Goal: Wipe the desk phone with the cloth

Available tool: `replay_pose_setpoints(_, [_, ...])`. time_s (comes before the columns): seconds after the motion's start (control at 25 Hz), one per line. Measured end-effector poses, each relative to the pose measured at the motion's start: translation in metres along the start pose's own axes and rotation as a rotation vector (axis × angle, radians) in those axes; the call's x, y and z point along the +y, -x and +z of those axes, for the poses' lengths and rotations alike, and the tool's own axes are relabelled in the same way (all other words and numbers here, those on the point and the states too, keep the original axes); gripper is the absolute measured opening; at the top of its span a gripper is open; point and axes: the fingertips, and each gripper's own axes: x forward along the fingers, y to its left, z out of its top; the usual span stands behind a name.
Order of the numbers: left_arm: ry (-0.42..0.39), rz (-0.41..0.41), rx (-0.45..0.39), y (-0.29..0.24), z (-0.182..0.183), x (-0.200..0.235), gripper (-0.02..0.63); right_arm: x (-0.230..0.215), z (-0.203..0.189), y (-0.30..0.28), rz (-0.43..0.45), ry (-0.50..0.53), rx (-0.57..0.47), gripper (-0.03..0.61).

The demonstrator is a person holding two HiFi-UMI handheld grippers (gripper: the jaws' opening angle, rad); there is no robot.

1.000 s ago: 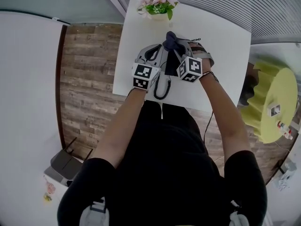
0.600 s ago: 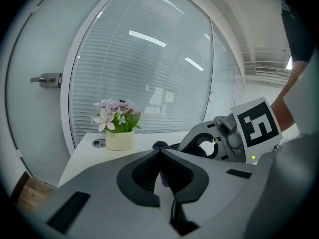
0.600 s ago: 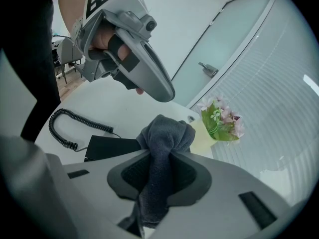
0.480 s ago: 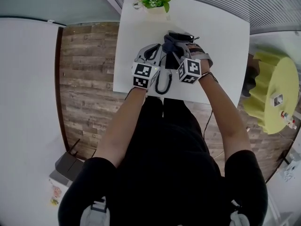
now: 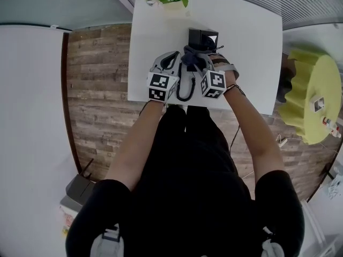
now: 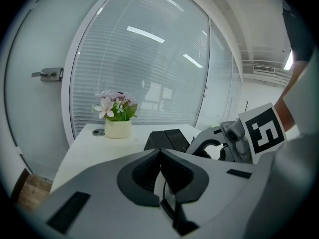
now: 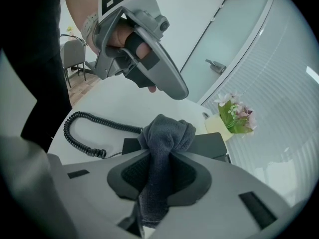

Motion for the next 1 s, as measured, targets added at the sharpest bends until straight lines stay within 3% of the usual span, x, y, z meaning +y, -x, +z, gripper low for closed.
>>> replay_pose_setpoints(0.72, [-0.056,-0.034,0.018,0.023,-0.007,-0.018,0.011,0.073,-0.003,0.004,0.148,0.018,0.032,0.103])
replay_pose_setpoints(0.84, [-0.084,-0.042,0.007,0.032,-0.002,-0.017,0.011,0.066,-0.001,0.017,0.118,-0.115,-0.017,0.103])
replay_pose_setpoints(1.0, [-0.083,-0.059,-0.031,0.054,0.015,-0.015,0.011,0.035,0.011,0.063,0.004,-0.399,-0.143,0.103])
